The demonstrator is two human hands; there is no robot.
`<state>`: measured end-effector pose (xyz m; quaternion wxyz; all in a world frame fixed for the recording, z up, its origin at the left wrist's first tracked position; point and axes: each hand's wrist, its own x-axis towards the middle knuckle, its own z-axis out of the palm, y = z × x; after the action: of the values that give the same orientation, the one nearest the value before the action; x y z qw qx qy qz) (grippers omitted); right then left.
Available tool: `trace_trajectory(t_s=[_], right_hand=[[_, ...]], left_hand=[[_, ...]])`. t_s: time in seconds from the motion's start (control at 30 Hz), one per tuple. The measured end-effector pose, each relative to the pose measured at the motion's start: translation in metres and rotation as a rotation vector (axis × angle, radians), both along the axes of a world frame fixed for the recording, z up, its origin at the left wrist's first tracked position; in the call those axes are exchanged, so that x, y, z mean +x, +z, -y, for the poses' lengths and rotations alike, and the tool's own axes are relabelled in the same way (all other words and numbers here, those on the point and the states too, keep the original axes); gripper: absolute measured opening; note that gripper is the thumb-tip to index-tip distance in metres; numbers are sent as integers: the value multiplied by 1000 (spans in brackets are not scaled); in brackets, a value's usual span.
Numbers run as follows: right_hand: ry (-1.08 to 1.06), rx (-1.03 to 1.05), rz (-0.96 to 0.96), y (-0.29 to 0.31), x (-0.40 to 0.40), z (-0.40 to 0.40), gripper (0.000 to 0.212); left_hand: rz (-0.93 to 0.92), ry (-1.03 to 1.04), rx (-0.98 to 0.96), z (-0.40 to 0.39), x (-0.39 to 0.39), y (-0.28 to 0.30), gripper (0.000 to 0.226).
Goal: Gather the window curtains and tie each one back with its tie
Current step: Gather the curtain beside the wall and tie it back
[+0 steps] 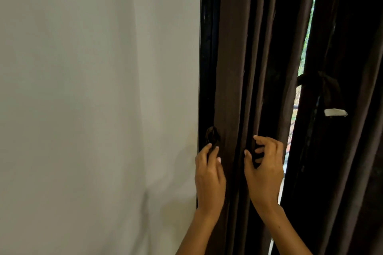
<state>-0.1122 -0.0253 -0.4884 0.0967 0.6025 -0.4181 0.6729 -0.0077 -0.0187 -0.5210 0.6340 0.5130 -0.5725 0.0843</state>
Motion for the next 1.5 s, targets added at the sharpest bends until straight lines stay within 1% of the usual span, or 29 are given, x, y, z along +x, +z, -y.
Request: trace_trajectory(t_s=[0.13, 0.2, 0.27, 0.37, 0.43, 0.57, 0.6, 0.67, 0.77, 0.87, 0.93, 1.0, 1.07, 1.13, 1.2, 1.3, 1.4, 1.5], right_hand=[[-6, -79, -141, -3, 8, -5, 23], [2, -102, -175, -2, 11, -6, 17], [8, -108, -180, 0, 13, -6, 16], [-11, -98, -186, 4, 14, -5, 16], [-42, -70, -192, 6, 15, -4, 16], [-139, 34, -173, 8, 20, -3, 14], [-140, 59, -152, 9, 23, -3, 17], [-113, 107, -126, 10, 29, -4, 31], [-91, 167, -127, 10, 42, -4, 45], [-55, 174, -121, 7, 53, -2, 44], [-28, 166, -114, 6, 59, -2, 41], [-6, 160, -108, 5, 62, -1, 40], [24, 156, -102, 5, 64, -2, 40], [52, 153, -94, 4, 64, -2, 40], [59, 152, -97, 3, 62, -1, 41], [45, 162, -86, 1, 56, 1, 42], [-4, 166, -72, 0, 49, 7, 44], [-65, 189, -38, -2, 43, 14, 46]], left_hand=[[-36, 62, 76, 18, 11, 23, 35], [-28, 99, 152, 28, 15, 31, 37], [-44, 99, 188, 37, 18, 34, 36], [-183, -68, 147, 41, 21, 34, 26], [-226, -159, 125, 42, 24, 32, 22], [-245, -179, 100, 37, 32, 28, 21], [-265, -175, 87, 34, 36, 27, 21], [-292, -167, 33, 26, 45, 27, 23], [-355, -167, -22, 17, 55, 30, 24], [-500, -206, 2, 14, 58, 37, 18], [-544, -272, 52, 15, 60, 40, 28], [-531, -308, 101, 18, 60, 43, 33], [-516, -300, 116, 21, 58, 44, 33], [-489, -287, 133, 26, 55, 47, 31], [-467, -314, 160, 31, 52, 50, 23], [-441, -366, 182, 37, 46, 51, 16], [-404, -334, 188, 39, 43, 50, 15], [-357, -277, 124, 32, 46, 47, 12]])
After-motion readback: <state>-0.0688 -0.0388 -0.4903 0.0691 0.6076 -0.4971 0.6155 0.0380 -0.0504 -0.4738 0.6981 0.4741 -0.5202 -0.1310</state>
